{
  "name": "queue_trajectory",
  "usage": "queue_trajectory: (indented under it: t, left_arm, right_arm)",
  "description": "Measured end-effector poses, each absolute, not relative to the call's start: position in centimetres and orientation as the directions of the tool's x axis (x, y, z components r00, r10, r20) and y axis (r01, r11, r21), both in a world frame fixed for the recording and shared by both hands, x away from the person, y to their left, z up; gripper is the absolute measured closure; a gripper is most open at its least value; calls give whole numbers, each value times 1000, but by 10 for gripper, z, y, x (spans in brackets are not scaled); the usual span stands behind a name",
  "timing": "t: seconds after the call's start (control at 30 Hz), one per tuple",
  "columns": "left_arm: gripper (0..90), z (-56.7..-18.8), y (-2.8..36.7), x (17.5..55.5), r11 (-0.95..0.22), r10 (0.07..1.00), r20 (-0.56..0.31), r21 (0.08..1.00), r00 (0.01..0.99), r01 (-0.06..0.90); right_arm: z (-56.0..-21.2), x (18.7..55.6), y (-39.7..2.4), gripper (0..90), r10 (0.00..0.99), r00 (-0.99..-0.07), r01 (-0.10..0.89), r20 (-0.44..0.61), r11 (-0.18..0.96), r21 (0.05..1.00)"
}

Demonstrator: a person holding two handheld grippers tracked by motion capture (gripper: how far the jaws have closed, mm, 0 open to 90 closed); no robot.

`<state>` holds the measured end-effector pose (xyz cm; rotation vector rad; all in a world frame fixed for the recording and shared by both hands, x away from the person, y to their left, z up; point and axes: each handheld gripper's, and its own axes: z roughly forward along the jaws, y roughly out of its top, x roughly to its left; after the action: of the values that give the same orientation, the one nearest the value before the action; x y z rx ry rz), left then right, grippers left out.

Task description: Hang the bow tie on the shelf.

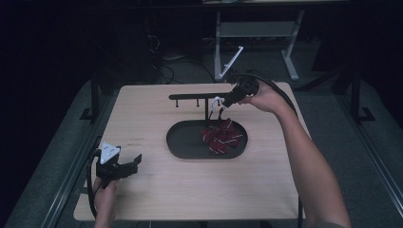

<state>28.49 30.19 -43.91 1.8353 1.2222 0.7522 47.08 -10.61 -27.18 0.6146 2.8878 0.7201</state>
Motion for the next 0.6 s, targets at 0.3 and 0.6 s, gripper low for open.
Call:
queue_trajectory:
  t: [0.3, 0.6]
  left_arm:
    - [135, -439, 301, 285, -227, 931, 52, 857, 361, 462]
    - [135, -439, 301, 285, -238, 929, 59, 853, 366, 465]
  right_arm:
    - [-274, 466, -115, 671, 412, -911, 365, 13, 791, 491]
    - [-278, 461, -123, 635, 419, -908, 375, 23, 785, 493]
